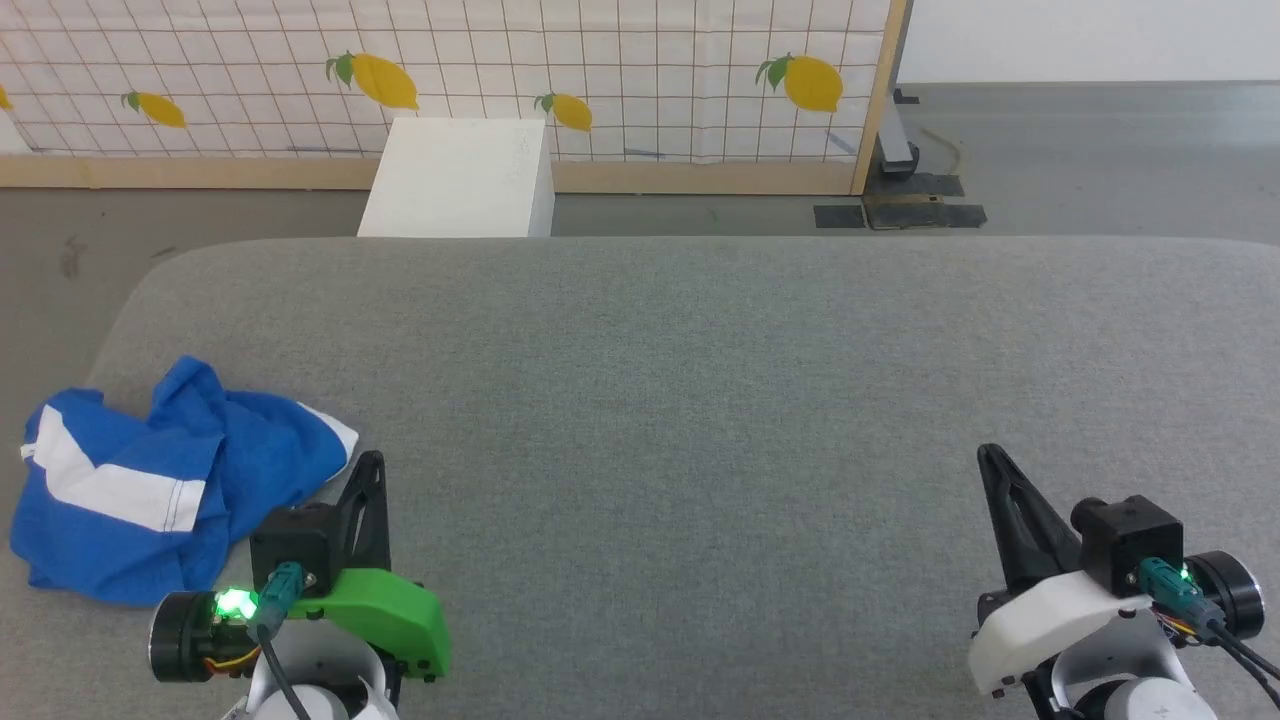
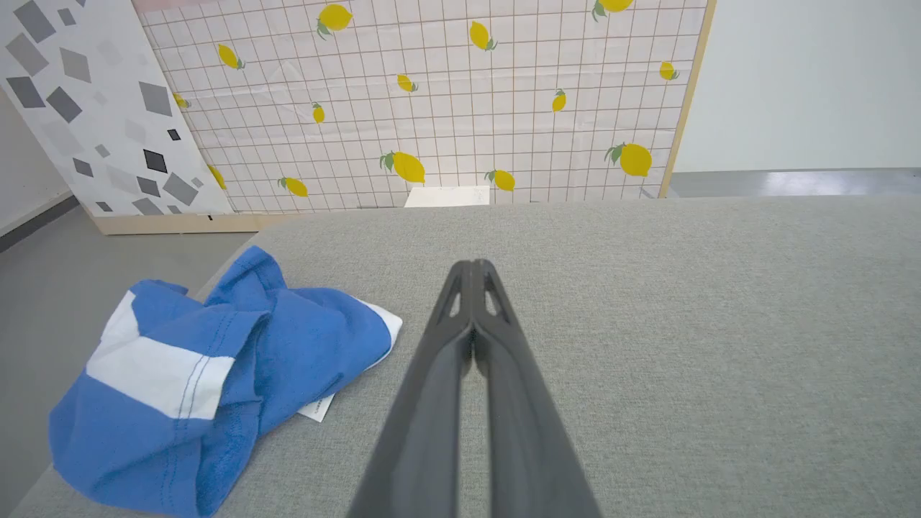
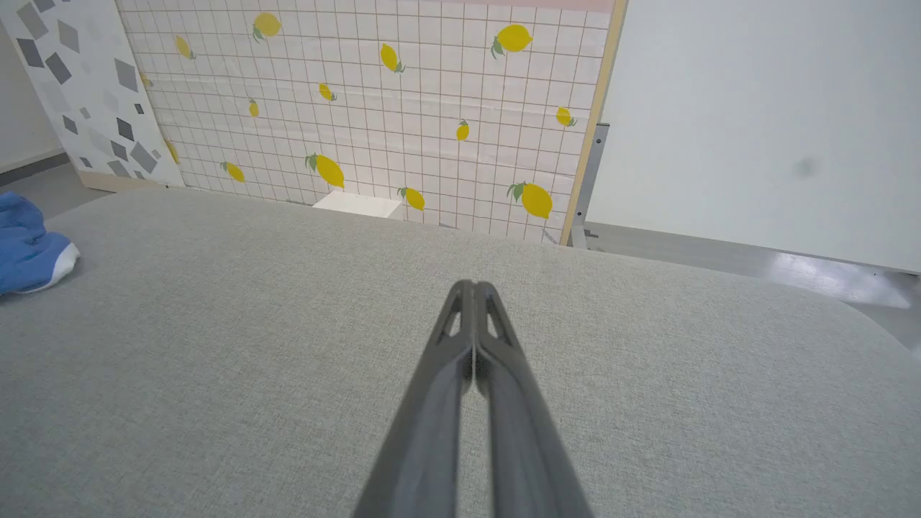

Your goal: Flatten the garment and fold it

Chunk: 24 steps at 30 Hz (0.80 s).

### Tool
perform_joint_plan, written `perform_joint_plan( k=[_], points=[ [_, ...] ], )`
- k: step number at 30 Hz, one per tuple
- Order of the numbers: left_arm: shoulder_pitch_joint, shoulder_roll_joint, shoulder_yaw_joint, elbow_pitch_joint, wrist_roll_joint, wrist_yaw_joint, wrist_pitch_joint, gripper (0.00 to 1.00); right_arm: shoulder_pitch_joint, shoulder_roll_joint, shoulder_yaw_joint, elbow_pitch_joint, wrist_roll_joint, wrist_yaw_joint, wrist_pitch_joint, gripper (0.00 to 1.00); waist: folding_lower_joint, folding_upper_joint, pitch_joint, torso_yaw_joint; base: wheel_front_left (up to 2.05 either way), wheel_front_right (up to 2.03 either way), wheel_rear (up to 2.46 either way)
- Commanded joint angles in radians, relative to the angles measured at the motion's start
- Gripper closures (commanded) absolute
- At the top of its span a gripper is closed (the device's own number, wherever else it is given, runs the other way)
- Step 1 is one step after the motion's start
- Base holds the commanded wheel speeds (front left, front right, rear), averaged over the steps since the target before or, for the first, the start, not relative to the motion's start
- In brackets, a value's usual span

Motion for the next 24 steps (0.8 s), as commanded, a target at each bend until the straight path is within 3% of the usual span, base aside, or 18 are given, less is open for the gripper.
perform_joint_plan(
  k=[1,2,24],
  points=[
    [0.012,-0.004,0.003,-0.003,0.013,0.006,0.001,1.00,-0.015,0.002,0.001,-0.005,-0.005,-0.002,0.000,1.00,0.0000,-0.0001,0.000,0.000,0.00,0.00,0.00],
    [0.000,0.000,0.000,0.000,0.000,0.000,0.000,0.00,0.000,0.000,0.000,0.000,0.000,0.000,0.000,0.00,0.0000,-0.0001,0.000,0.000,0.00,0.00,0.00],
    [-0.028,0.002,-0.037,0.044,-0.029,0.027,-0.035,0.00,-0.012,0.000,-0.005,0.012,0.007,0.000,-0.025,0.00,0.0000,-0.0001,0.002,0.037,0.00,0.00,0.00]
  ],
)
